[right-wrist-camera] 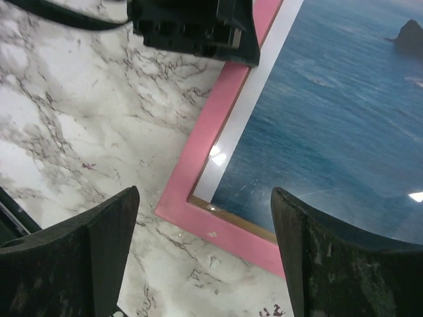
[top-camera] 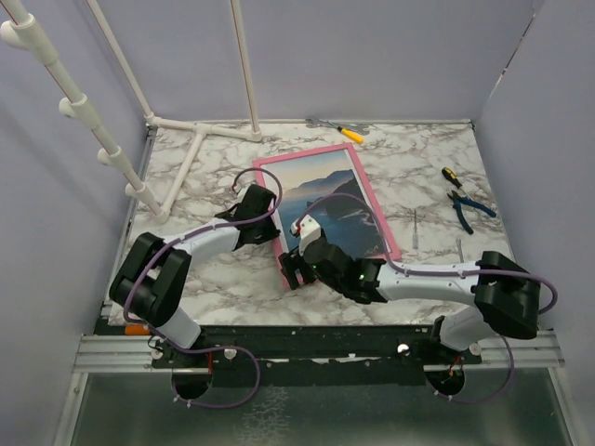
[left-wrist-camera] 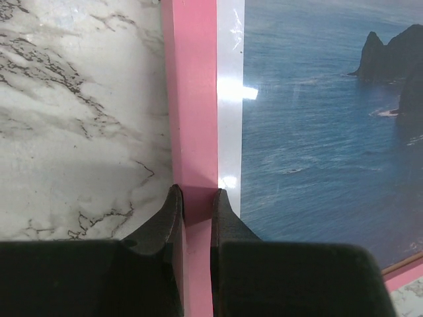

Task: Take the photo out of the frame
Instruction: Turn over the photo frame at the center of the board.

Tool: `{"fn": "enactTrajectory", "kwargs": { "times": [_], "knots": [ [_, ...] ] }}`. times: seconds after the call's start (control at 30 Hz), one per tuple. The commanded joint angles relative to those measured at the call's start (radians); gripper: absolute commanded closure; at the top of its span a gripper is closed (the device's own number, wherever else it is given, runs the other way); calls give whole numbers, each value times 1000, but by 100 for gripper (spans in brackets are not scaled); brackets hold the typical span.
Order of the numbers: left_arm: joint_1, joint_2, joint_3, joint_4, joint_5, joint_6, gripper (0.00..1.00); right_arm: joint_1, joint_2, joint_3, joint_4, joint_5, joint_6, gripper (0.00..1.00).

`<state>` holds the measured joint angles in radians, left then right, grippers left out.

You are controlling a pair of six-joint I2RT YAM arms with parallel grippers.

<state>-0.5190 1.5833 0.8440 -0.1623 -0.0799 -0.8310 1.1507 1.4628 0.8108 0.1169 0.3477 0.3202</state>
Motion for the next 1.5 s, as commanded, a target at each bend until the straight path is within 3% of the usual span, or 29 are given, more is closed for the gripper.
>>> {"fn": "enactTrajectory", "kwargs": {
  "times": [0.0,0.63,0.87,1.03,1.1,1.33,1.47],
  "knots": [
    [2,-101,51,39,80,-72,100,44,37,9,5,145,19,18],
    [2,-129,48,40,123,-116,100,127,284,119,54,237,-60,25],
    [2,-128,44,40,119,-115,100,138,328,106,49,369,-44,43],
    [3,-134,39,41,121,-115,100,144,336,124,28,403,-51,86],
    [4,-138,35,41,120,-113,100,144,323,112,45,390,-46,96],
    [28,-153,17,40,151,-102,100,142,245,39,122,364,-4,99],
    [53,-180,4,44,188,-82,88,137,212,16,151,345,6,99]
  ]
}}
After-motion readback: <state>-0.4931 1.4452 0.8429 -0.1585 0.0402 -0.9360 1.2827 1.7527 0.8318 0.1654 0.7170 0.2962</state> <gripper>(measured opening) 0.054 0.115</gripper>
